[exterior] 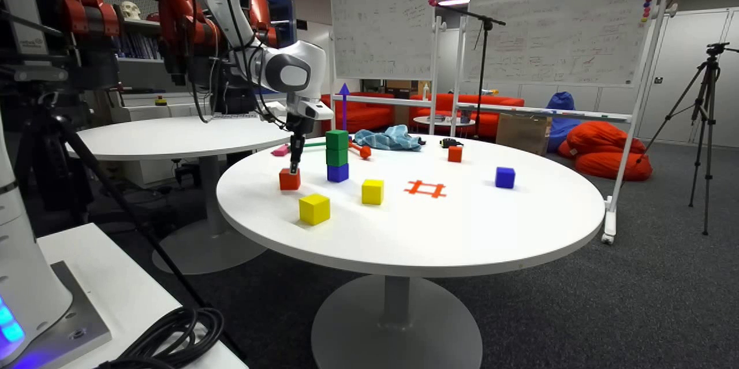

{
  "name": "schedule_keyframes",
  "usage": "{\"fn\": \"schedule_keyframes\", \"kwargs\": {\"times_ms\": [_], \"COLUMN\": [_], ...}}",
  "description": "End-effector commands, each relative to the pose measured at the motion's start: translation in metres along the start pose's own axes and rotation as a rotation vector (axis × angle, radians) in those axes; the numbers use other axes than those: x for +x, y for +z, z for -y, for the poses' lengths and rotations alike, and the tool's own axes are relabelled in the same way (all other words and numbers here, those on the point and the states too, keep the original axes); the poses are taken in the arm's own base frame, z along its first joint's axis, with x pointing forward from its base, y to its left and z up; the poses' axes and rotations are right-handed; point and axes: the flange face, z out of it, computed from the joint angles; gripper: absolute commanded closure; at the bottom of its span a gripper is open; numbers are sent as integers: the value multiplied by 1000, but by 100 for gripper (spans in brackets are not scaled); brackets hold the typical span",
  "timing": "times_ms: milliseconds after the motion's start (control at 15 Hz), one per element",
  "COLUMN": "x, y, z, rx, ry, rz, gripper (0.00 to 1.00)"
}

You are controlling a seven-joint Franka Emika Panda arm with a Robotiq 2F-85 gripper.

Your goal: Put one orange block on top of the stacked blocks.

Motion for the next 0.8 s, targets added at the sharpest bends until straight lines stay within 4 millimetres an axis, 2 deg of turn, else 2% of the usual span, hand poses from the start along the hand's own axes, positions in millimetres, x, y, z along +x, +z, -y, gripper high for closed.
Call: {"fn": "schedule_keyframes", "kwargs": {"times_ms": [0,400,733], "x": [1,-4,0], "y": [6,11,15], "z": [1,-4,-7], "rx": [11,16,16], "ry": [17,46,52], "rz": [57,70,79], "gripper": [0,0,0]}}
